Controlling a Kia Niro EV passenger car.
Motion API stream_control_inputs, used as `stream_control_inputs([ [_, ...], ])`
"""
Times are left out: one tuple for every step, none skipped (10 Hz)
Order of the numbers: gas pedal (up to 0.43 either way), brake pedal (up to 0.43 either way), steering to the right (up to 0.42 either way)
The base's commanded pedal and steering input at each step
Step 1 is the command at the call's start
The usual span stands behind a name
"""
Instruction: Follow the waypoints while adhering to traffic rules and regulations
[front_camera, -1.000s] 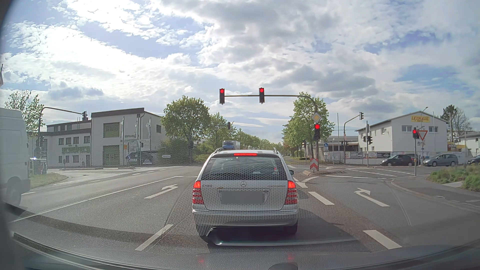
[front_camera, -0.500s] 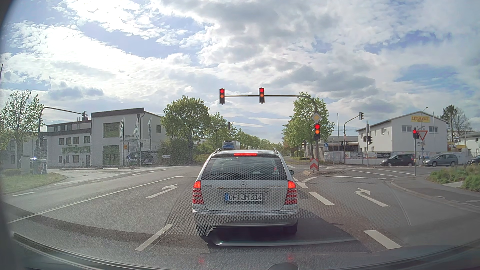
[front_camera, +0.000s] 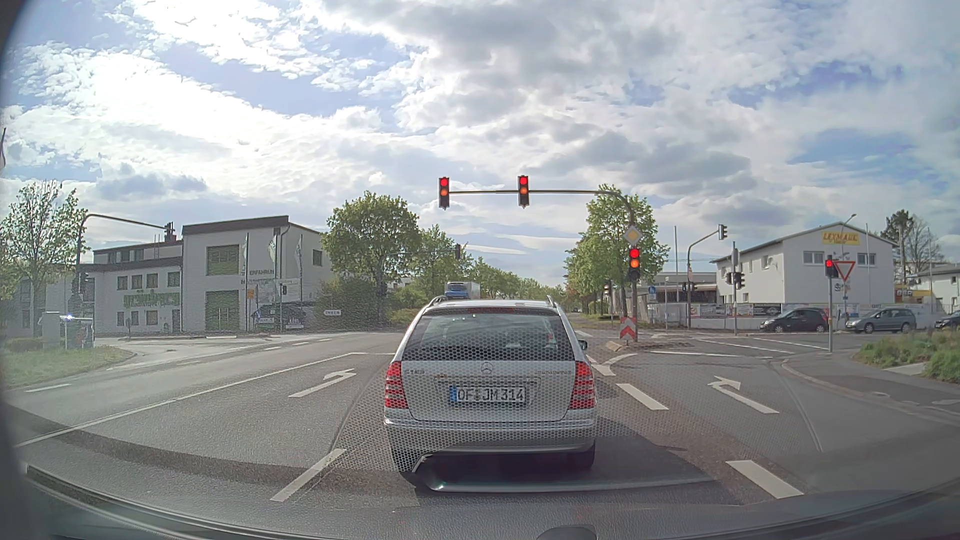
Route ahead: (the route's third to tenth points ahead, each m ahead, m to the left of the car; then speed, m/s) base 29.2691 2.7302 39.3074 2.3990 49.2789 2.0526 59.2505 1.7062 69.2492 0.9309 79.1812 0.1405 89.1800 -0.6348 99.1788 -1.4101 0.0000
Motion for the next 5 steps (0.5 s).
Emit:
stream_control_inputs([
  [0.000,0.305,-0.001],
  [0.000,0.323,-0.005],
  [0.000,0.323,-0.009],
  [0.000,0.329,-0.009],
  [0.000,0.329,-0.007],
])
